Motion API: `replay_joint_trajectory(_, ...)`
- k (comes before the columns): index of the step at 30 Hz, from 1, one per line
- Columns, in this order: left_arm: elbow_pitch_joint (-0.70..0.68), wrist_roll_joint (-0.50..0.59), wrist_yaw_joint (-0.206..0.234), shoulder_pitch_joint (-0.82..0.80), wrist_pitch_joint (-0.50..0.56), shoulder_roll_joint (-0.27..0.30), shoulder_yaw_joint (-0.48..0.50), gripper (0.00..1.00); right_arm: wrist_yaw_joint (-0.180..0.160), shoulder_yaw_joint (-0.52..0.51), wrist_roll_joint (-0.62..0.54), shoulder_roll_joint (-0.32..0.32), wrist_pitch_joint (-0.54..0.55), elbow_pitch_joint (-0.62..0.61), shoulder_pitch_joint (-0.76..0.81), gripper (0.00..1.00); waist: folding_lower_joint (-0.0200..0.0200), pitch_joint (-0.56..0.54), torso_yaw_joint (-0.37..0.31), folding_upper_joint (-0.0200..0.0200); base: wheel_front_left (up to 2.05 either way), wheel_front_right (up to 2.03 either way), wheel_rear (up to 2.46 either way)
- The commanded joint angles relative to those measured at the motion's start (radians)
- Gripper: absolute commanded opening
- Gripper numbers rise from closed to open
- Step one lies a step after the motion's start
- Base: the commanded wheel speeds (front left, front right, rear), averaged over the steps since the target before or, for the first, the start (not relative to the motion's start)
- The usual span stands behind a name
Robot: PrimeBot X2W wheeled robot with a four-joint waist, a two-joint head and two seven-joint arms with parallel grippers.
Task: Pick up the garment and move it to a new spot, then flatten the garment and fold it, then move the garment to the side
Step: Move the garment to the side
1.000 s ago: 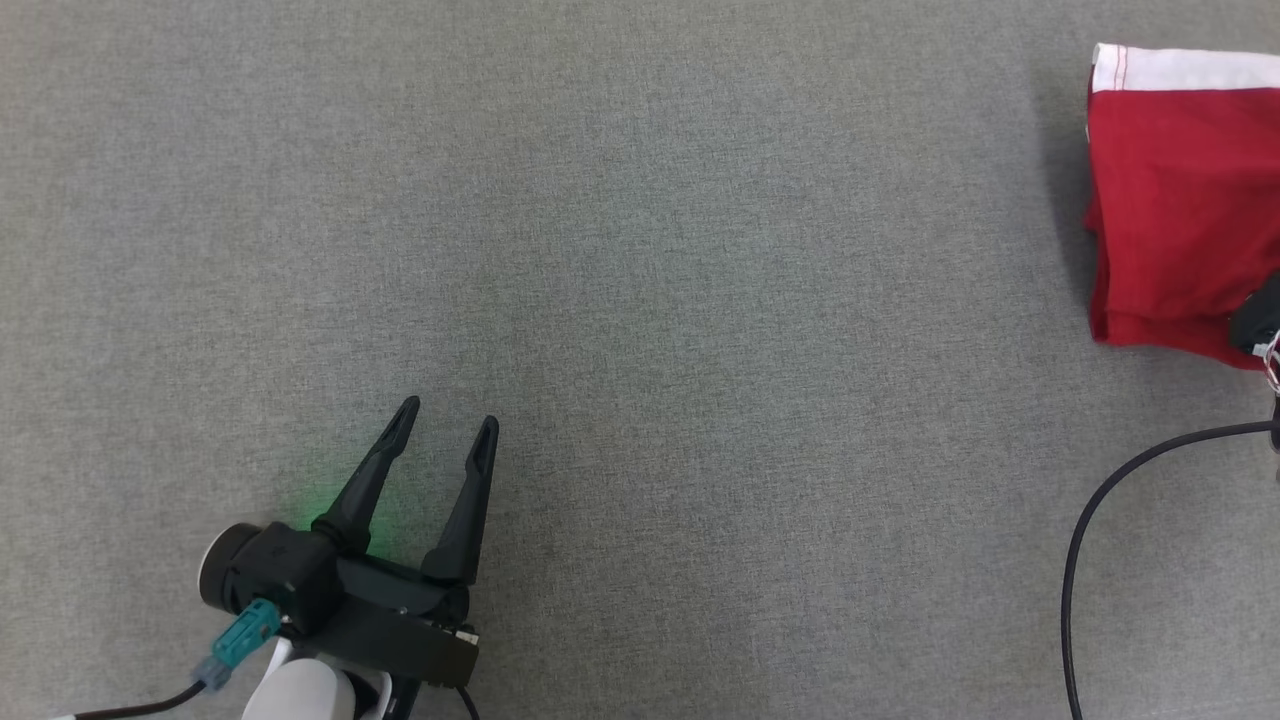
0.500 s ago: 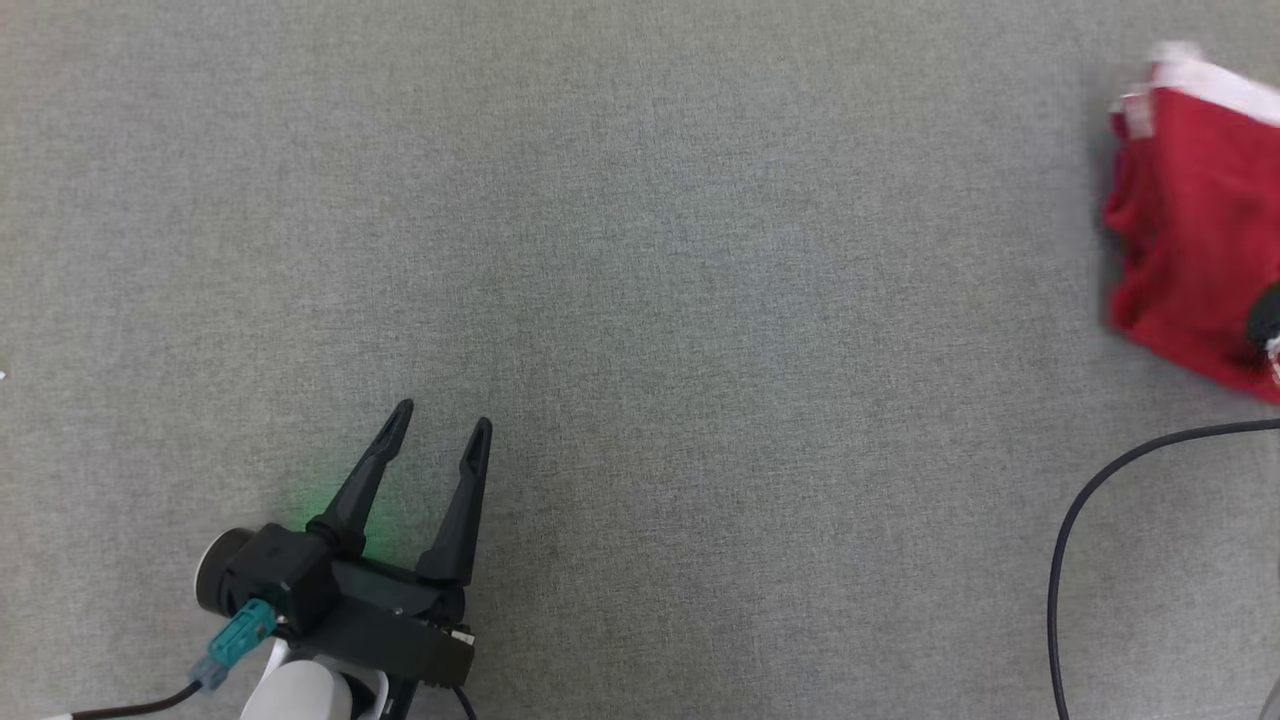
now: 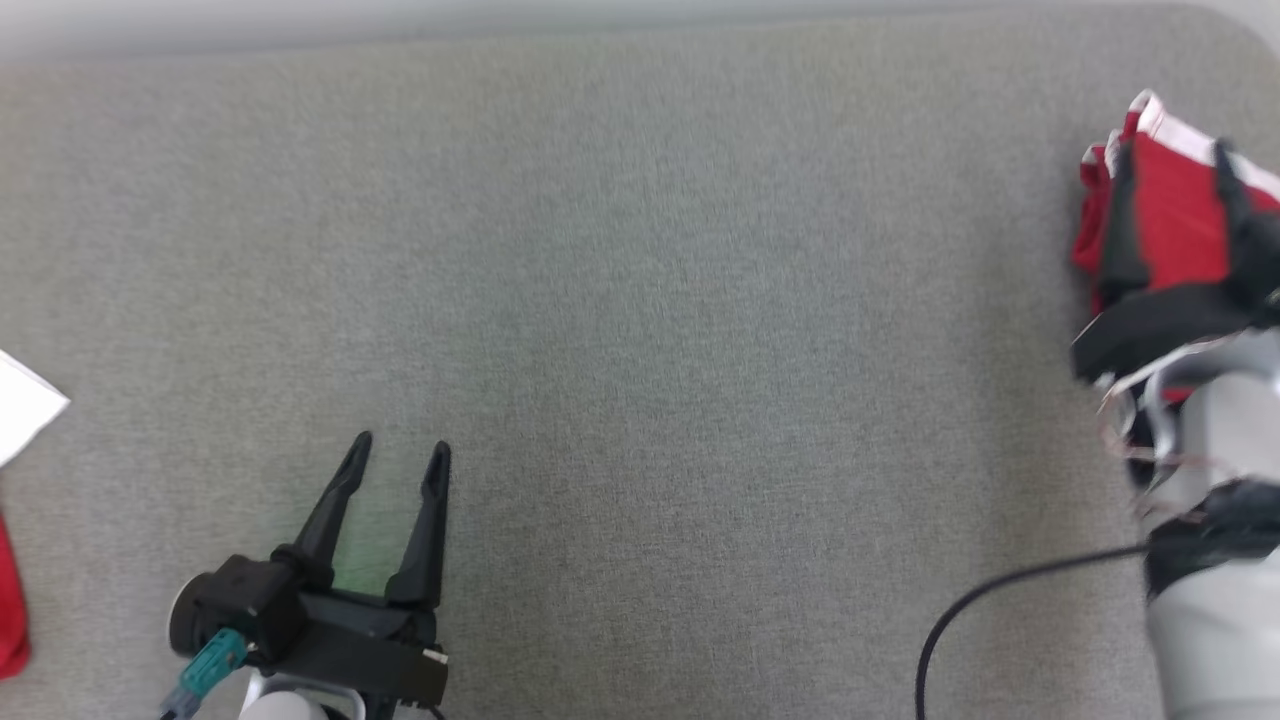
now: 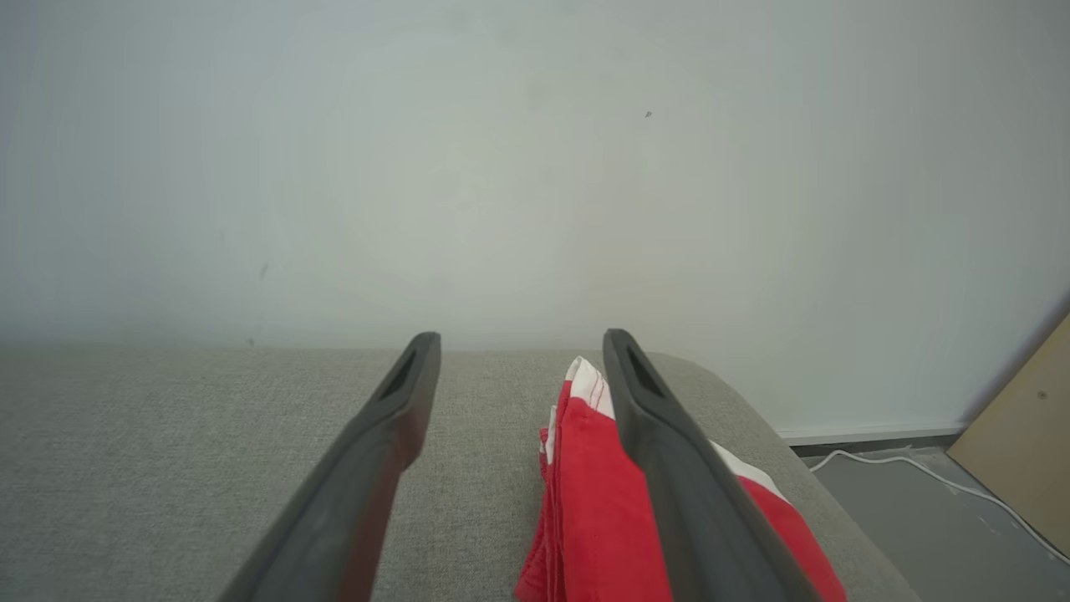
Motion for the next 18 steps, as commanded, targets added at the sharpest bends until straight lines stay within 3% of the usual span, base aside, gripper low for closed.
replay_joint_trajectory(1, 0.008, 0.018, 0.000, 0.027, -0.001, 0.000, 0.015, 1.00, 0.000, 0.037, 0.039, 0.004, 0.000, -0.022, 0.046, 1.00, 0.0001, -0.048, 0.013, 0.0000, 0.00, 0.00, 0.00)
replay_joint_trajectory(9, 0.042, 0.027, 0.043, 0.085, -0.001, -0.006, 0.041, 1.00, 0.000, 0.118, 0.183, 0.038, 0.000, -0.101, 0.245, 1.00, 0.0001, -0.163, 0.054, 0.0000, 0.00, 0.00, 0.00)
replay_joint_trajectory(18, 0.051, 0.002, 0.086, 0.155, -0.001, -0.006, 0.057, 1.00, 0.000, 0.158, 0.228, 0.067, 0.000, -0.111, 0.379, 1.00, 0.0001, -0.259, 0.074, 0.0000, 0.00, 0.00, 0.00)
